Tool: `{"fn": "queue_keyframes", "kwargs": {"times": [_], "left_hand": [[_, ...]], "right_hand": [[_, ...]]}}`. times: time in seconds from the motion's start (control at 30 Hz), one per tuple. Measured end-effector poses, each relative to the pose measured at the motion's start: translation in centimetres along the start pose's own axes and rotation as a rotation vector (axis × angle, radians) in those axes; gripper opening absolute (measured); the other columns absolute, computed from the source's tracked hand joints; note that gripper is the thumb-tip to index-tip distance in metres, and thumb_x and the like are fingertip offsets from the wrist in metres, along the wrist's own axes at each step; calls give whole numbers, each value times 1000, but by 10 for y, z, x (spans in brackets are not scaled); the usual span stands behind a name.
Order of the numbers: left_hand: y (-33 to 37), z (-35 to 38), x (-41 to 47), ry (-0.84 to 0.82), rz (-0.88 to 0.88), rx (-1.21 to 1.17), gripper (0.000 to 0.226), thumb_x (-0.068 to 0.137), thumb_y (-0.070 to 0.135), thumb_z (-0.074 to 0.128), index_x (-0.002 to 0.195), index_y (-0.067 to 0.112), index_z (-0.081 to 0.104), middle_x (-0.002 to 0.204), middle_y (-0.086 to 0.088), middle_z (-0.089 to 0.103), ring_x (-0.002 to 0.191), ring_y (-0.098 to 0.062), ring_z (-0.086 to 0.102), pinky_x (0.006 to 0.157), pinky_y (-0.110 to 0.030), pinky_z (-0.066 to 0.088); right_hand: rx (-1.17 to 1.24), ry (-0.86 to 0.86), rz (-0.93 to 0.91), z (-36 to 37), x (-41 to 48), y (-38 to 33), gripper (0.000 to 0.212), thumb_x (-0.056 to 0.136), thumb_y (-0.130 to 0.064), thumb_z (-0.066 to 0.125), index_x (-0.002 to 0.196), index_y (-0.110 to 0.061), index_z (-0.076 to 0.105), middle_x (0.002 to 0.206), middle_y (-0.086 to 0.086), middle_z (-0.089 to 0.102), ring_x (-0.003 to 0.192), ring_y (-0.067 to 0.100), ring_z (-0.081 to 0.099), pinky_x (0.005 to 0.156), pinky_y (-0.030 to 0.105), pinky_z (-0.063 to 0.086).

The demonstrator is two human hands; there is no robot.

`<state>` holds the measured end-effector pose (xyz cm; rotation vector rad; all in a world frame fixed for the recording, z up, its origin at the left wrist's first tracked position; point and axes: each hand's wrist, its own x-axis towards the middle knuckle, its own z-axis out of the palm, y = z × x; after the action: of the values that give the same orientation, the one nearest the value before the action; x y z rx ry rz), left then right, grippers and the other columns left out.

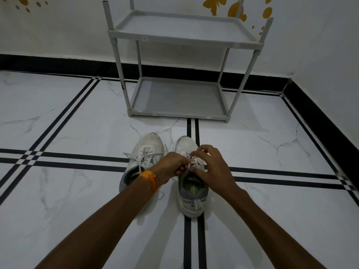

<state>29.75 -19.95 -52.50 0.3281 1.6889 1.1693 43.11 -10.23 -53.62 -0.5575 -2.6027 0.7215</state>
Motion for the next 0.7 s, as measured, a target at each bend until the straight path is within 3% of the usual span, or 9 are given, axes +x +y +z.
{"fn": "queue_keyframes", "kwargs": {"times": [0.13,0.23,0.4,0.53,0.7], "left_hand": [[0,1,1,13,21,67,20,92,15,56,75,6,63,60,-3,51,53,-12,42,56,-24,38],[4,3,-2,29,37,79,15,90,14,59,85,3,68,60,-2,54,53,-11,44,56,-22,40],[2,-2,-2,139,73,-56,19,89,-4,53,96,-2,71,66,-8,64,49,-8,52,56,-21,49],[-14,-17,0,229,195,39,14,91,-1,59,95,-3,72,68,-13,67,52,-13,60,49,-21,54],[-35,-20,9,379,396,348,13,87,5,62,86,3,75,66,-17,71,60,-26,71,69,-43,63]], "right_hand": [[-291,1,-147,-3,6,-2,15,88,-26,66,91,-11,68,93,7,68,86,23,56,75,37,48],[-226,-21,-113,-4,11,0,16,93,-23,58,87,-9,64,87,7,65,82,21,52,71,33,42],[-66,0,8,-9,1,14,16,94,-22,59,82,-11,59,77,-3,55,73,15,45,62,21,33],[-70,-15,110,-14,-13,42,16,91,-18,62,77,-11,57,71,-3,54,67,16,47,61,27,31],[-172,-51,135,-3,-27,49,17,90,-15,60,74,-13,53,69,-5,49,67,16,43,62,28,29]]}}
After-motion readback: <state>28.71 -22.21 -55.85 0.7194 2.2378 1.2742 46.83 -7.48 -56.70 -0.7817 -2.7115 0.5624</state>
